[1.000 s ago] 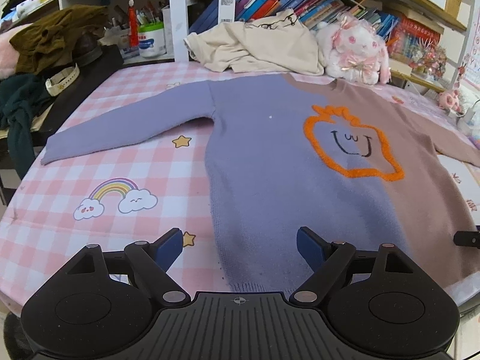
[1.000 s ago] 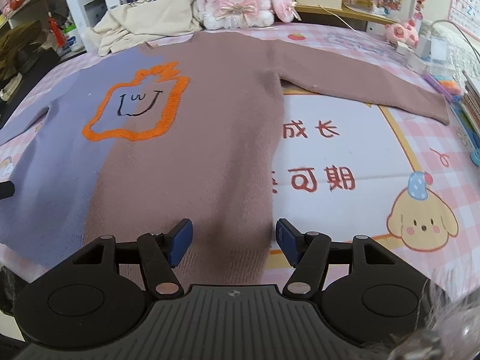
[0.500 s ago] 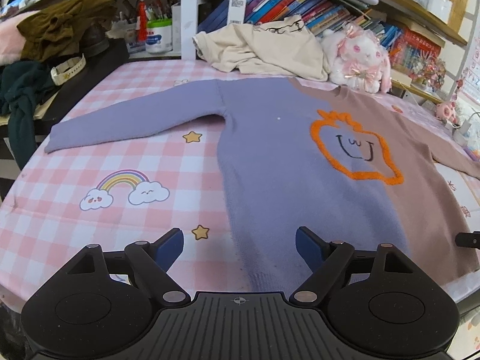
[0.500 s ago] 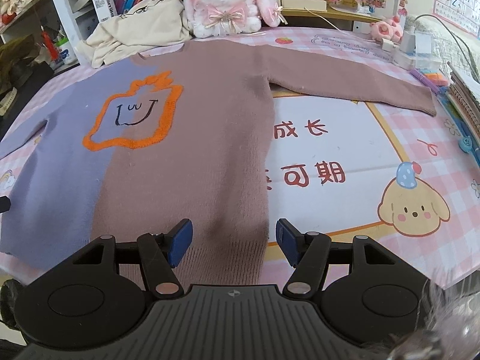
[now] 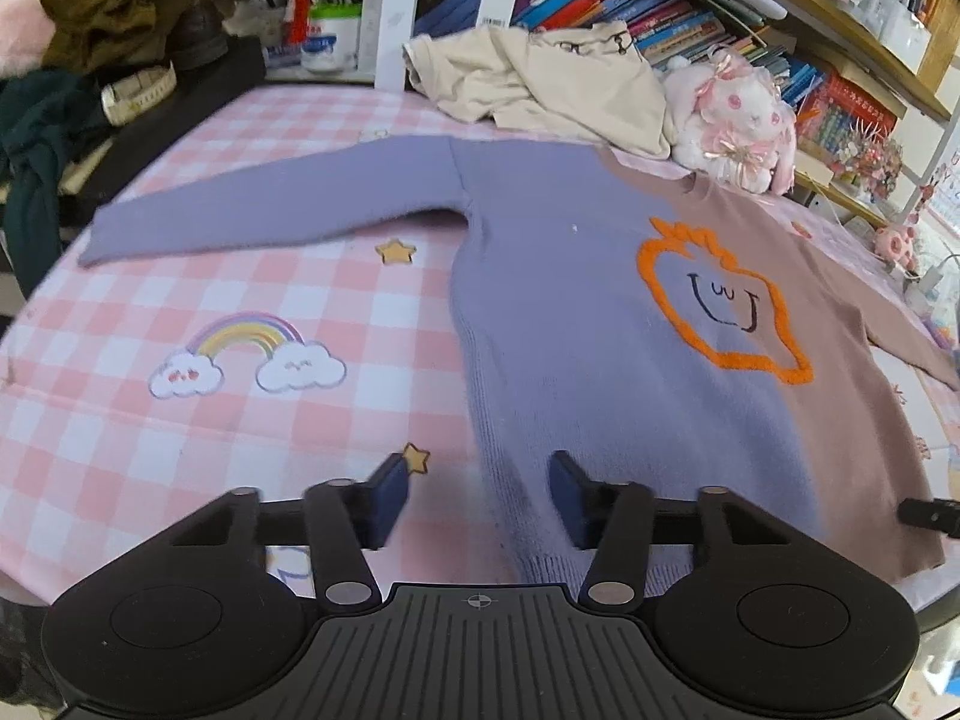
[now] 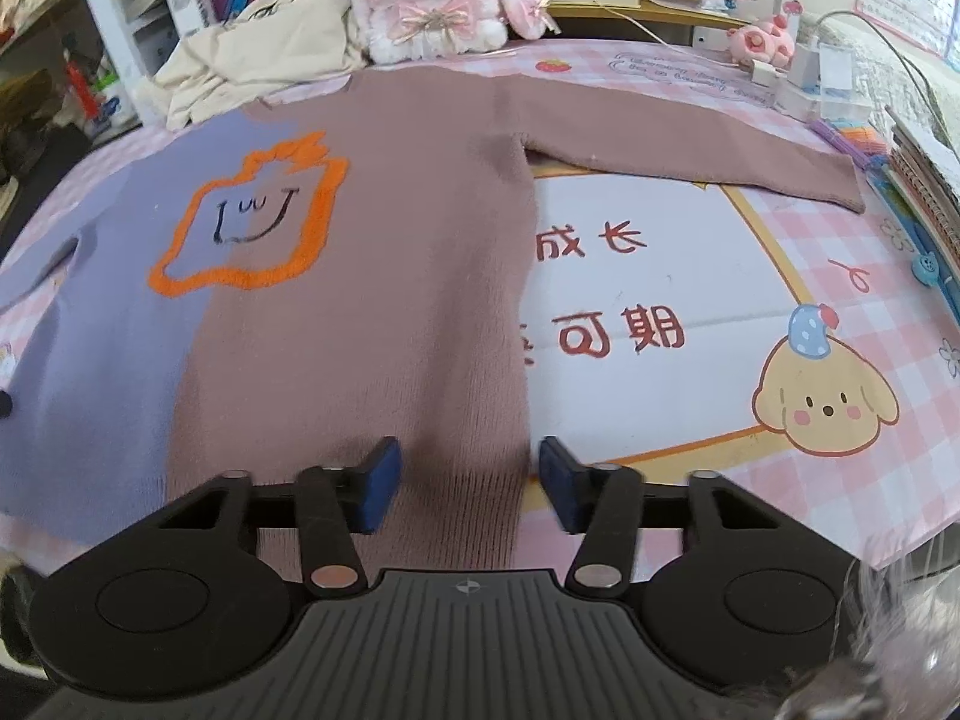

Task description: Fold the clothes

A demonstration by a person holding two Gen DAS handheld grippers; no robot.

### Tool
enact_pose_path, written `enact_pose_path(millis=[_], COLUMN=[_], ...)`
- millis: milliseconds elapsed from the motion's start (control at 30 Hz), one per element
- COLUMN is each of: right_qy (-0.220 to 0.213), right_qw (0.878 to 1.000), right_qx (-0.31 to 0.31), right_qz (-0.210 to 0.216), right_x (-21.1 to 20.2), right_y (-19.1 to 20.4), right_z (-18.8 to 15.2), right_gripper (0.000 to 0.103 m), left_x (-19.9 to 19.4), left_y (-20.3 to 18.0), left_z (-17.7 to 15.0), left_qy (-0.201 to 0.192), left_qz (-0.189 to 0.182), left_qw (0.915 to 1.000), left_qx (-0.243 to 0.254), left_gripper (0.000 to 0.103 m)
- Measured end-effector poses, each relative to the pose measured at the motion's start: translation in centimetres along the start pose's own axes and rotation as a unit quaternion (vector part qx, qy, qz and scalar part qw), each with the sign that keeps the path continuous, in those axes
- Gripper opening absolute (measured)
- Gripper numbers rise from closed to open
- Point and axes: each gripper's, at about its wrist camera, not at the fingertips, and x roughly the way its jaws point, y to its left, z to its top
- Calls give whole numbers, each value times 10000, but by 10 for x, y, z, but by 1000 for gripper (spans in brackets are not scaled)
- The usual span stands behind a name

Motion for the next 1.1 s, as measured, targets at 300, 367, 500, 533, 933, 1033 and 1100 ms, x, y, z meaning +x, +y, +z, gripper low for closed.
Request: enact_pose_path(millis=[300,367,500,533,933,1033,1100], right_qy=[-190,-195,-172,-160,-229,-199,-212], right_qw=[9985,9983,9985,9987,9978,9977,9976], right_qx=[-354,-338,-311,-307,-337,-430,-504], right_qz=[-379,-443,-414,-372,-516,-477,-419], right_x=[2,4,5,4,3,2,2], right_y=[1,-1,2,4,-8,-4,4], right_z=[4,5,4,3,3,1,-1], right_gripper=[14,14,13,13,13,13,13], left_x=[7,13,20,21,20,20,19], left_y=[-14,-19,-16,-13,-14,-9,-6], left_z=[-7,-9,-6,-4,-8,-8,-6], left_qy=[145,111,38,21,39,27,24], left_qz=[-387,-347,-289,-260,-298,-322,-250], left_qw=[9982,9973,9978,9982,9982,9986,9990], left_qx=[427,637,599,546,523,422,366], left_gripper=[4,4,5,5,5,5,5])
